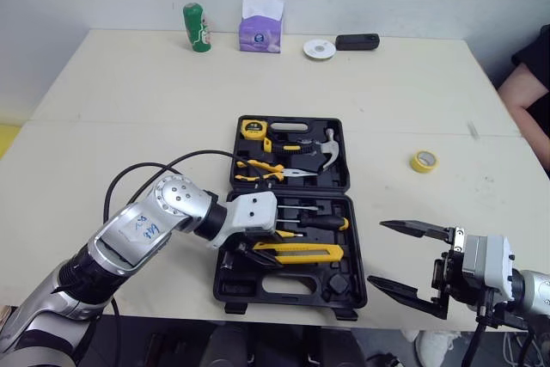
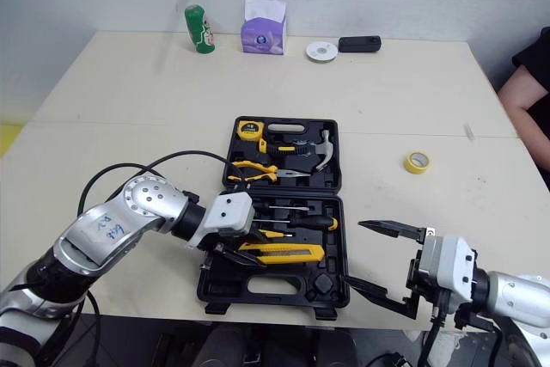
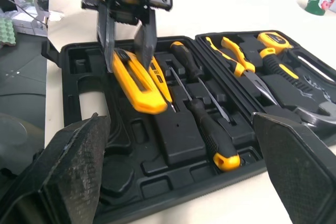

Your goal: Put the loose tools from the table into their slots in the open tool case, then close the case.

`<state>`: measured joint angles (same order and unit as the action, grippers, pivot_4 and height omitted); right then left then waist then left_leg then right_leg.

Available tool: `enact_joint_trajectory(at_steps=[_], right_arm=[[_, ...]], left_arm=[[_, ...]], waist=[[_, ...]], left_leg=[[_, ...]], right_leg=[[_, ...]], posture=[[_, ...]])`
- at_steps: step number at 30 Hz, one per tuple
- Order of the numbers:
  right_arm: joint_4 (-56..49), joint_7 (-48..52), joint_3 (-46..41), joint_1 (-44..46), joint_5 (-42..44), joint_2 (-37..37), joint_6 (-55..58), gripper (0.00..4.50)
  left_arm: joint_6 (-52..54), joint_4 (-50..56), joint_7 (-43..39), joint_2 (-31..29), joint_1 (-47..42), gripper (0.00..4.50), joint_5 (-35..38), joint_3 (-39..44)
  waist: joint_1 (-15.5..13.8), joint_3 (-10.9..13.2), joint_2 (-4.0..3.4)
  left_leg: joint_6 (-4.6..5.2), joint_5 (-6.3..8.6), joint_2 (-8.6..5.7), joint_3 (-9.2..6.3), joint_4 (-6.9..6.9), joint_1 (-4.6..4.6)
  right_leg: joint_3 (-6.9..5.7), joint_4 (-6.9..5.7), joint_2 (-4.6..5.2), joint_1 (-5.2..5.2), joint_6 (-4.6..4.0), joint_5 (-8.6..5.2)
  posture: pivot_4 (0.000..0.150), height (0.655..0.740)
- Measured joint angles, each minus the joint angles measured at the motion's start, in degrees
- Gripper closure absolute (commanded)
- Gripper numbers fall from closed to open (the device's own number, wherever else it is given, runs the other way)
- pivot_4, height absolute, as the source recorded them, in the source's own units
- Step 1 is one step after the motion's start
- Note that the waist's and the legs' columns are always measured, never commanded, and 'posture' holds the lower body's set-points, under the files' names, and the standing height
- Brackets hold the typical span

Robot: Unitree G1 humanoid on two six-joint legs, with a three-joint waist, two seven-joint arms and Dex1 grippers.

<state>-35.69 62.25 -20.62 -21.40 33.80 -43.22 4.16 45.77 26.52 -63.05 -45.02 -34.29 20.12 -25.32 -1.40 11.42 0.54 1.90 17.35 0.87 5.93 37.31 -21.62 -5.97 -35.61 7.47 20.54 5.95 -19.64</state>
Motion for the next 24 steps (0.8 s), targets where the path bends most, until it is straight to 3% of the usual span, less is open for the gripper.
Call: enact_joint_trajectory(at_steps=[24], right_arm=[[-0.01, -0.49, -0.57, -0.28, 0.08, -0.05, 0.0, 0.0]], left_arm=[[1.49, 2.69, 4.65, -1.07, 4.85, 3.23, -1.82, 0.02]], waist=[[0.07, 0.0, 0.0]], left_leg=[[0.02, -0.01, 0.0, -0.05, 0.04, 0.02]], right_leg=[[-0.01, -0.01, 0.01, -0.06, 0.0, 0.0]], posture=[[0.15, 0.74]])
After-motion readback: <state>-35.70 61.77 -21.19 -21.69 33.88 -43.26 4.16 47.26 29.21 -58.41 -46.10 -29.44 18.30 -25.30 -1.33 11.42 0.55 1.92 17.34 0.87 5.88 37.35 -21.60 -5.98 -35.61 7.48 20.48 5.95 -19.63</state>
